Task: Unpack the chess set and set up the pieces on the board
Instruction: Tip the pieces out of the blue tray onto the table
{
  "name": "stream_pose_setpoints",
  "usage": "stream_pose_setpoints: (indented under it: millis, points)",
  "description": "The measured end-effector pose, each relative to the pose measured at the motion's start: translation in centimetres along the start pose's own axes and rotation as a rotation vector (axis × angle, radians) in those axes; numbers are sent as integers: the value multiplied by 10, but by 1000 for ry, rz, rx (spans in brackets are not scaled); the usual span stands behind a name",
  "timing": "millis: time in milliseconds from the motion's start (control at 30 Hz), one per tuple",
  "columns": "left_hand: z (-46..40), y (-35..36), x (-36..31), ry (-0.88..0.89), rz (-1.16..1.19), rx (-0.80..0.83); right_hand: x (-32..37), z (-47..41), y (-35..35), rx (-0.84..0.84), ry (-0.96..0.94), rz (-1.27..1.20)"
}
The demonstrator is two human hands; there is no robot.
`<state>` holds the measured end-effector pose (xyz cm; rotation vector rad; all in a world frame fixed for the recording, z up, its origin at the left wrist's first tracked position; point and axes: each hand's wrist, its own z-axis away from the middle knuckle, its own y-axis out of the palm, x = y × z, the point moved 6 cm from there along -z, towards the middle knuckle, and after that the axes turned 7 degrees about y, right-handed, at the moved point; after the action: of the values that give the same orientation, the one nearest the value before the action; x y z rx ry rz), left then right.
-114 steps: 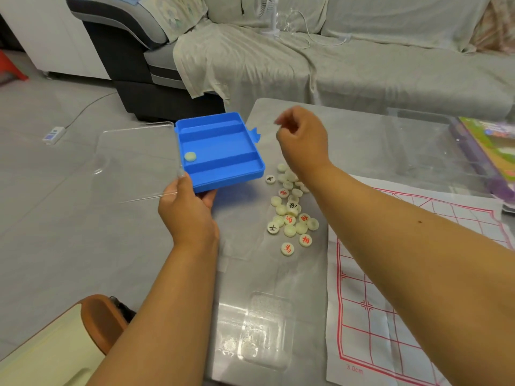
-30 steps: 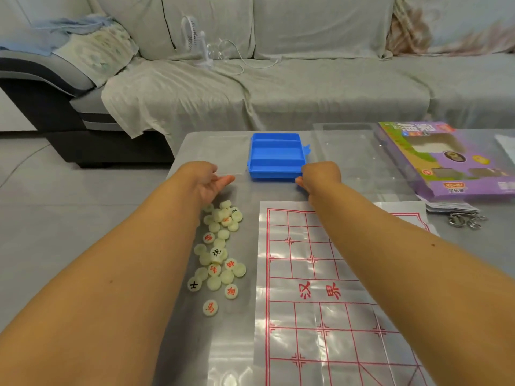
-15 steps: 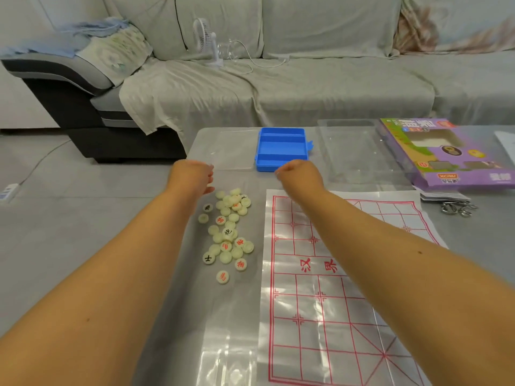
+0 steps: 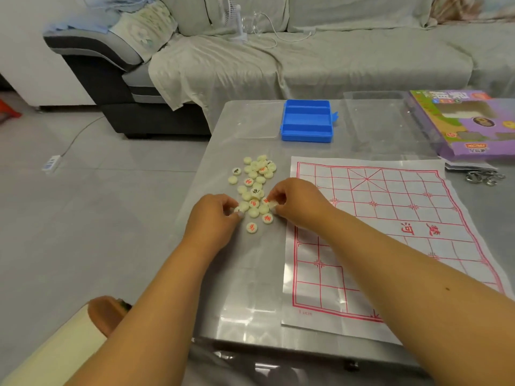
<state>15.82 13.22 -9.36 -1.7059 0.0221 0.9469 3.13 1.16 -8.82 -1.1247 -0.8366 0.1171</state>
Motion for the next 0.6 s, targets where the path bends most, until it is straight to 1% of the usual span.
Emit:
stream_pose_setpoints:
  millis: [100, 167, 233, 367, 600]
  points:
    - [3, 0, -4, 36, -52, -40, 3, 5, -1, -44, -16, 14]
    - [5, 0, -5, 48, -90, -36, 5, 6, -1, -43, -4, 3]
    - [7, -3, -5, 68, -144, -4, 6, 9, -3, -39, -7, 5]
    - [9, -13, -2, 126, -251, 68, 14, 22, -5, -76, -111, 12]
    - [8, -10, -10, 172, -320, 171, 21, 41, 8, -34, -219, 92]
